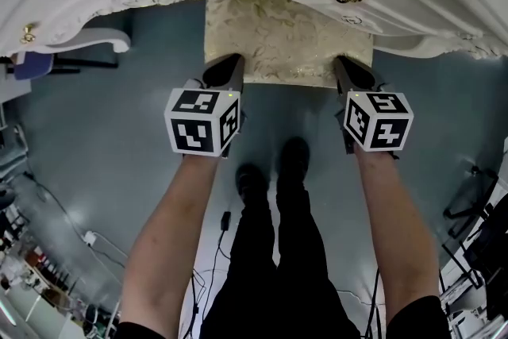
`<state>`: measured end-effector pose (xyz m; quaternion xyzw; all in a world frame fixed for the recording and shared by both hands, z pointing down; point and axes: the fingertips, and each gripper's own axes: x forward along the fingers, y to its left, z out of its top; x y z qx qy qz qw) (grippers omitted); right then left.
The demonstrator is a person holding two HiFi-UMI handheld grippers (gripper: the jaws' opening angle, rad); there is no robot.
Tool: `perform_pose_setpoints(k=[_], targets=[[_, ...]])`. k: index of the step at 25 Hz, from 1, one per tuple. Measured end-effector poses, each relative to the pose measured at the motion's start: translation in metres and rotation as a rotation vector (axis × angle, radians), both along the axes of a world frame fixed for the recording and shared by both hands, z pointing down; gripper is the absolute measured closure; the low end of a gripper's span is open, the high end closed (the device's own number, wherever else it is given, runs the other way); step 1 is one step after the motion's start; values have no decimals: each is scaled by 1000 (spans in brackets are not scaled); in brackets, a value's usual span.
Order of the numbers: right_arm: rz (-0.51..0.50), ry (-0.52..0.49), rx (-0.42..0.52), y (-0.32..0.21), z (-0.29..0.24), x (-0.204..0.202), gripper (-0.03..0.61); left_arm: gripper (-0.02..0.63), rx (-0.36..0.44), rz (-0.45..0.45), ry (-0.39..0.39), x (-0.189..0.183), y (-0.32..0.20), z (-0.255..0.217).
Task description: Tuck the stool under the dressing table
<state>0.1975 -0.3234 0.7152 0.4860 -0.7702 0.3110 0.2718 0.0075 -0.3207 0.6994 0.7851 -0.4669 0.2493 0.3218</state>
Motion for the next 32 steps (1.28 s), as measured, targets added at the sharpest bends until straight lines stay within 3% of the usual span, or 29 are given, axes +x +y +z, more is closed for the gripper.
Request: perform_pose_setpoints(k=[6, 12, 16, 24, 32], targets=[[116, -36, -5, 30, -13, 28, 572, 568, -19, -11, -38, -9, 36, 9], [65, -15, -84, 57, 8, 30, 560, 489, -59, -27, -17, -8, 48, 16], [57, -14, -93, 53, 15, 27, 561, 539, -60, -3, -41, -13, 43, 22], [66, -2, -64, 30, 17, 20, 563, 540, -30, -66, -38, -19, 17, 21], [72, 7, -39, -11, 16, 26, 563, 540, -8, -29, -44, -13, -14, 21]])
